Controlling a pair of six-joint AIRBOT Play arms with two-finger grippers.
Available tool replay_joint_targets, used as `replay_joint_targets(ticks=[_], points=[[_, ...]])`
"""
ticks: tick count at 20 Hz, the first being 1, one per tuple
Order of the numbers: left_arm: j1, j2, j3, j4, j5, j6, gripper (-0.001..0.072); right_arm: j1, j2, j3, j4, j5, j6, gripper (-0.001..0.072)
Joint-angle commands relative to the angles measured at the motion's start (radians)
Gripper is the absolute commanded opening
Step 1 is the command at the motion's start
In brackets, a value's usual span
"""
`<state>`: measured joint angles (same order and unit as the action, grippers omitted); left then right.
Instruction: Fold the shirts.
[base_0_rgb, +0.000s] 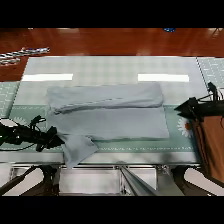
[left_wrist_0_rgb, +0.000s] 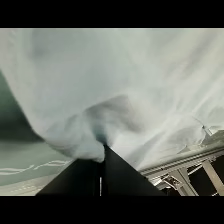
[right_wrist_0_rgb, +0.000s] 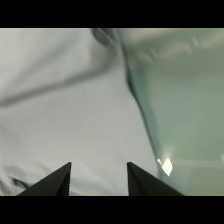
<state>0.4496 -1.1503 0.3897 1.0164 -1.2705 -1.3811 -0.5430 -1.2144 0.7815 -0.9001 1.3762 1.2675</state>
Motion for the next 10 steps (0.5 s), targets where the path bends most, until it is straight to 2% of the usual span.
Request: replay_joint_targets(ticks=[1, 4, 10], points=[[-0.008, -0.005, 0.006, -0.008, 0.014, -0.003, 0.0019, -0.026, 0.009, -0.103, -0.169, 0.094, 0.032, 0.0409], [-0.008, -0.005, 0.006, -0.008, 0.012, -0.002, 0.0019, -0.026, 0.008, -0.184, -0.148, 0.002, 0.041, 0.0409], [-0.008, -0.005, 0.006, -0.008, 0.033, 0.008, 0.0019, -0.014, 0.006, -0.199, -0.168, -0.023, 0.064, 0.0409]])
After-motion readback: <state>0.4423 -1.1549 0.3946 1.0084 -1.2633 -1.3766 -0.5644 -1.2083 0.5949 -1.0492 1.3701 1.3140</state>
